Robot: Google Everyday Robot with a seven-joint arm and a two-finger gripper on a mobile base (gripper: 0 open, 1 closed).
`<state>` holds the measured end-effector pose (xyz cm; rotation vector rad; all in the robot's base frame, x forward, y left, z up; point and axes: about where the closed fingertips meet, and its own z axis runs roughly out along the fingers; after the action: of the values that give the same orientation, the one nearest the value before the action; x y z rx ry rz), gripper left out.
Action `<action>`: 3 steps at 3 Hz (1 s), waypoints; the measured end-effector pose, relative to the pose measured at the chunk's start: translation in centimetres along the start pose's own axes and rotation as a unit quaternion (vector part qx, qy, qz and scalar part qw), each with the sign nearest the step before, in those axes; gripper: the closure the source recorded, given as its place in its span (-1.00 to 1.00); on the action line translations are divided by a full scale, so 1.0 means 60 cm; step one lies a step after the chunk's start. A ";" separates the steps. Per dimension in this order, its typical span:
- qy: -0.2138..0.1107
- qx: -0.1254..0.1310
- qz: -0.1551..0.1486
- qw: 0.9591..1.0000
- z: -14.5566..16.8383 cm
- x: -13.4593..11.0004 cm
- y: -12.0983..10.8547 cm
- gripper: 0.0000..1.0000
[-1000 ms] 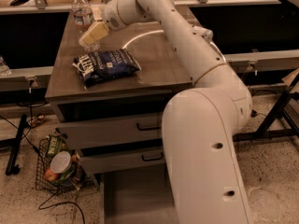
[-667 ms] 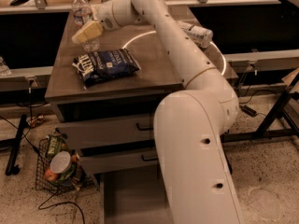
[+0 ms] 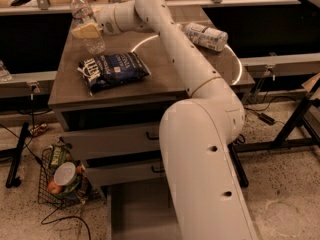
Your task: Place water bottle into bottom drawer
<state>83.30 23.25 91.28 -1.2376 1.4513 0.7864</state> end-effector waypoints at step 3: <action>-0.032 -0.059 -0.066 0.996 -0.183 -0.090 0.119 1.00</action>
Offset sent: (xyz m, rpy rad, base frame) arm -0.1219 -0.0689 0.0740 0.0170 -0.1359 0.2000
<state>73.02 16.48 98.30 -1.3699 1.2729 0.8247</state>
